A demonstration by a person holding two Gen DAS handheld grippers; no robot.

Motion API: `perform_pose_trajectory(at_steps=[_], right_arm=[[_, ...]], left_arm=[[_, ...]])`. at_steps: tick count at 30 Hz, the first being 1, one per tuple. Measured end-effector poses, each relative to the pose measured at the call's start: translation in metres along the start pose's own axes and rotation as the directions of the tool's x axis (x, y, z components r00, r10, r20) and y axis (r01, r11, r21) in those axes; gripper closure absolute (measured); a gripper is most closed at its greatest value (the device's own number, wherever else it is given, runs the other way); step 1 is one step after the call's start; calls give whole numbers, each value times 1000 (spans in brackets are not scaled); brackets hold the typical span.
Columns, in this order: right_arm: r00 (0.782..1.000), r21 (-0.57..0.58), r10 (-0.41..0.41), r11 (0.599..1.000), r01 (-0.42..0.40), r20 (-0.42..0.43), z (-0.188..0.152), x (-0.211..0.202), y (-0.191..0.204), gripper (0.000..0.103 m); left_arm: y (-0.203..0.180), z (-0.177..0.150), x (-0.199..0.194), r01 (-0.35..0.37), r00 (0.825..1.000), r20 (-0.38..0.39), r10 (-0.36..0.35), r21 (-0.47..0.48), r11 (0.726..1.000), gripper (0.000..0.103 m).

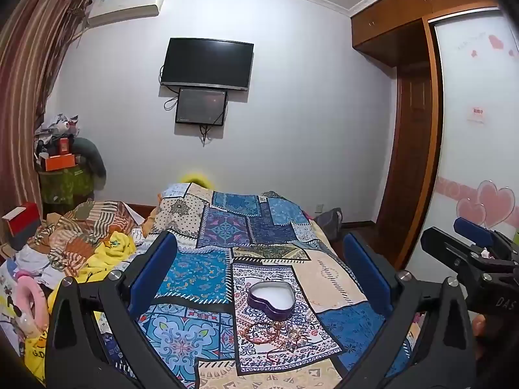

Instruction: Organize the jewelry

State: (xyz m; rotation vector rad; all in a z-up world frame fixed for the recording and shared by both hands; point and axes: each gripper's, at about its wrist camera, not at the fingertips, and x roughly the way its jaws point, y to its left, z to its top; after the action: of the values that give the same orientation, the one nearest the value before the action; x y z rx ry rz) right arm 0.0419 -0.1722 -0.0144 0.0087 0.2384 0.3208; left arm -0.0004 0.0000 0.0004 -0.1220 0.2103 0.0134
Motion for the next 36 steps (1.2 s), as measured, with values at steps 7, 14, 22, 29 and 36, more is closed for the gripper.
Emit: perform_pose_trajectory(at_steps=[7, 14, 22, 29, 36], right_arm=[[1000, 0, 1, 1000, -1, -1, 0, 0, 0, 0], [1000, -1, 0, 1000, 0, -1, -1, -2, 1, 0], [1000, -2, 1, 1000, -1, -3, -1, -2, 2, 0], [1000, -5, 0, 1000, 0, -4, -1, -3, 3, 0], [1000, -5, 2, 1000, -2, -5, -2, -1, 2, 0]], left_arm=[[0, 1, -5, 2, 1000, 1, -2, -3, 1000, 0], [3, -1, 5, -1, 1000, 0, 1, 1, 1000, 0], [-2, 0, 1, 0, 1000, 0, 0, 1, 1000, 0], [-1, 0, 1, 0, 1000, 0, 0, 0, 1000, 0], [-4, -2, 1, 0, 1000, -5, 0, 1, 1000, 0]])
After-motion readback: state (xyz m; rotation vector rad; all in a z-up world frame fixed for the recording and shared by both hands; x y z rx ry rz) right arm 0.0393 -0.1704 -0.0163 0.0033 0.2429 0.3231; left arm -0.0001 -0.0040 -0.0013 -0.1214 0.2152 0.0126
